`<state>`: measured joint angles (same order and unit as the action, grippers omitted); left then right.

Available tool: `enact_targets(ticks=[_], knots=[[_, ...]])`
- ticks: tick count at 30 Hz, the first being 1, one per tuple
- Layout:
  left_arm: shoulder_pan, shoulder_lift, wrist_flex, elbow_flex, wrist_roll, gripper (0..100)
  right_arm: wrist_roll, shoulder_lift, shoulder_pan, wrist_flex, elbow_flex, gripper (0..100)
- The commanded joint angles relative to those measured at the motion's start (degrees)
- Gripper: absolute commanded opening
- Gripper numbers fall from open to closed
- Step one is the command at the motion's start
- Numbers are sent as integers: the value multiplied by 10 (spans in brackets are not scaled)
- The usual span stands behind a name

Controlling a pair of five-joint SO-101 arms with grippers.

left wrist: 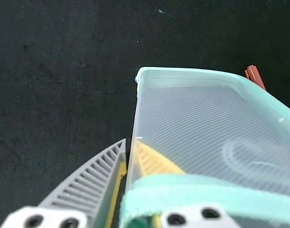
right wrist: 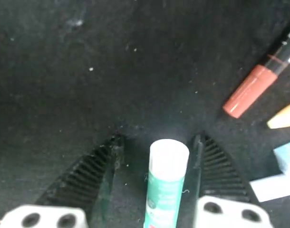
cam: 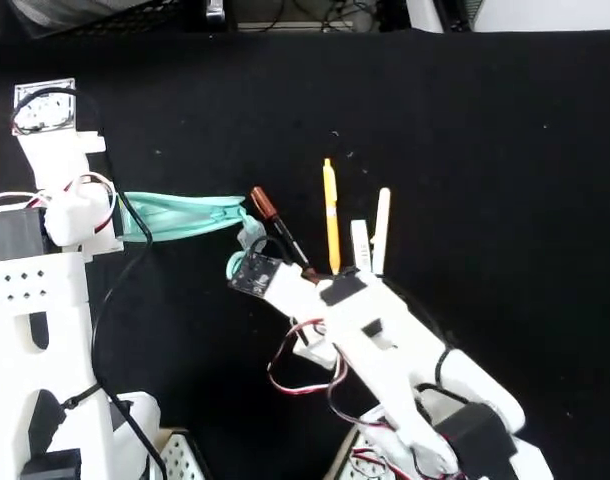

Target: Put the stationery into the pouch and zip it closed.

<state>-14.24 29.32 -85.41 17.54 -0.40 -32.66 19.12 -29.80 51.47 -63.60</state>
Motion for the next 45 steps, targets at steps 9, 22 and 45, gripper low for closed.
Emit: enact_targets(ticks=[9, 22, 45], knots=[[0, -4, 4, 27, 0, 30, -31, 9, 37, 14, 21, 251], [0, -4, 4, 27, 2, 30, -75, 16, 98, 18, 24, 149], [5, -4, 4, 27, 4, 30, 114, 577, 19, 198, 275, 13]])
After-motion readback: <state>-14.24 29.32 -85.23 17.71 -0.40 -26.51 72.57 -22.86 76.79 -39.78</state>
